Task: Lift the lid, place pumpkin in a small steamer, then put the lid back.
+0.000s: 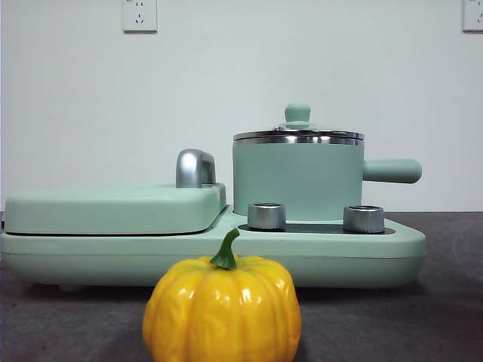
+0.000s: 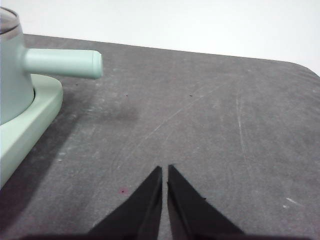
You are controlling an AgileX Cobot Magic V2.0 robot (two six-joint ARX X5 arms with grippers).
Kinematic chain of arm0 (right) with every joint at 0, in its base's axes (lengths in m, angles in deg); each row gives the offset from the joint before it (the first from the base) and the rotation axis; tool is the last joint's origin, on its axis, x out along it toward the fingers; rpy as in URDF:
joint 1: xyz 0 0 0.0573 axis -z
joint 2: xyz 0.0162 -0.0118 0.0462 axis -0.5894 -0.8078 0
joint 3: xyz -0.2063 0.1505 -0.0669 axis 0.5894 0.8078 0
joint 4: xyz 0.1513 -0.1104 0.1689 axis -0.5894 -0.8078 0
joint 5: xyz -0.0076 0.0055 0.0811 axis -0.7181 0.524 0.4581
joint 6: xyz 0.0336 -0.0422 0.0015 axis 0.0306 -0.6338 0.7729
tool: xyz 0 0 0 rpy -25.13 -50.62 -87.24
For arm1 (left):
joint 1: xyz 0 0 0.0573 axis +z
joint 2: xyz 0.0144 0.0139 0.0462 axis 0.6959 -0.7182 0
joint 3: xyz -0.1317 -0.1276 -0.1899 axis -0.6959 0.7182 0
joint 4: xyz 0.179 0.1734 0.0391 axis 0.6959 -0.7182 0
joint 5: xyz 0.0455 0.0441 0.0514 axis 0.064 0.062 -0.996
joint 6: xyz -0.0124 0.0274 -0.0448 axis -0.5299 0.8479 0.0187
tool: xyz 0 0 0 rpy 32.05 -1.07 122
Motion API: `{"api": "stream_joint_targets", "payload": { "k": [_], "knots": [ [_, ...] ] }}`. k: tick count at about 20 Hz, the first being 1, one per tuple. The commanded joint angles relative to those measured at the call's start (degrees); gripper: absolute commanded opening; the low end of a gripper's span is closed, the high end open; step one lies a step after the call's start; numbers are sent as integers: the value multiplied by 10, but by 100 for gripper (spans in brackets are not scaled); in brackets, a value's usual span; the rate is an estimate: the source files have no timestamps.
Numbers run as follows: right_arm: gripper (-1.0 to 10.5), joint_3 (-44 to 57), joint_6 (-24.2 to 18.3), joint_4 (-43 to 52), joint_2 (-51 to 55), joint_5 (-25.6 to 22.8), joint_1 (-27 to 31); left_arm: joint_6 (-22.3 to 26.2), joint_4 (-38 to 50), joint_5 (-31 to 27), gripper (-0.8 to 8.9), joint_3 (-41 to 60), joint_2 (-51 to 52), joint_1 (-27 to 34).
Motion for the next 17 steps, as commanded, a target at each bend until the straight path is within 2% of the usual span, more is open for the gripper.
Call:
{"api": "stream_joint_targets", "payload": {
  "k": [1,4,6,9,11,13,17],
  "knots": [
    [17,2,9,5,1,0,1,-53,17,-2,7,11,1,0],
    [17,2,24,5,1,1,1,-121,33,-2,7,11,1,0],
    [17,2,75,9,1,3,1,-181,38,-2,7,11,1,0],
    [16,2,185,13,1,-1,1,-286,41,-2,7,11,1,0],
    [16,2,243,13,1,-1,1,-365,41,-2,7,11,1,0],
    [16,1,291,13,1,0,1,-424,41,-2,7,11,1,0],
    [15,1,373,39,1,23,1,-502,43,-2,7,11,1,0]
  ]
}}
